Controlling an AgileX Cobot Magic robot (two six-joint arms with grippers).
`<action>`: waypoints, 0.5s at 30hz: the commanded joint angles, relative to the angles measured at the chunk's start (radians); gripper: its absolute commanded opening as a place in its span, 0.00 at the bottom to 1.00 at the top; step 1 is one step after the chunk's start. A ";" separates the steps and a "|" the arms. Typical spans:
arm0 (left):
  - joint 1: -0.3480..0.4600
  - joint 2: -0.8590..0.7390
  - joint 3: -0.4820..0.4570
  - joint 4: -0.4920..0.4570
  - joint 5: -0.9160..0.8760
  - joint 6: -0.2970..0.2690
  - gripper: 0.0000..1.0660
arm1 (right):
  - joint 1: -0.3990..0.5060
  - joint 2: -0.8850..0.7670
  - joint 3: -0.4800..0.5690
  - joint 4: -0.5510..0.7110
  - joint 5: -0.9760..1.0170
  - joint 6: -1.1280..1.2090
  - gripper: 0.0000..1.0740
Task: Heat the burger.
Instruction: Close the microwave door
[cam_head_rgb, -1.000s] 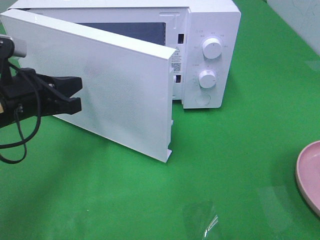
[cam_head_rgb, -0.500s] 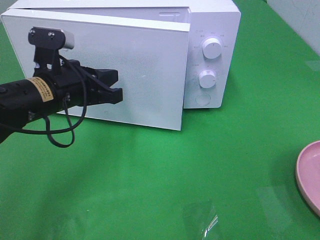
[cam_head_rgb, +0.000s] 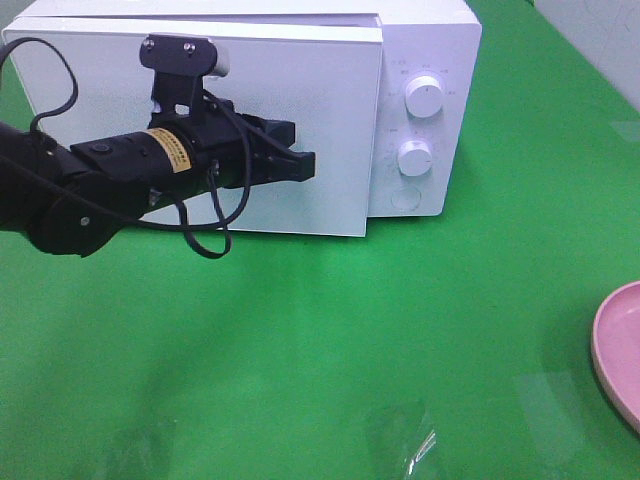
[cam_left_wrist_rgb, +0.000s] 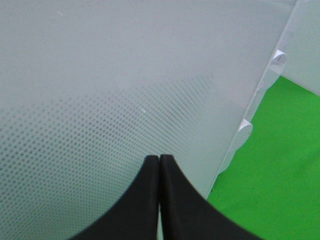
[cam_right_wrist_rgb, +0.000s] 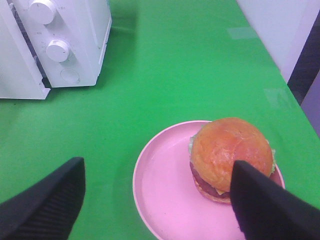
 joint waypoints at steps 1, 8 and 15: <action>-0.011 0.016 -0.038 -0.019 0.015 0.010 0.00 | -0.005 -0.027 0.001 -0.003 -0.005 -0.006 0.71; -0.011 0.062 -0.136 -0.043 0.067 0.010 0.00 | -0.005 -0.027 0.001 -0.003 -0.005 -0.006 0.71; -0.011 0.108 -0.232 -0.045 0.106 0.016 0.00 | -0.005 -0.027 0.001 -0.003 -0.005 -0.005 0.71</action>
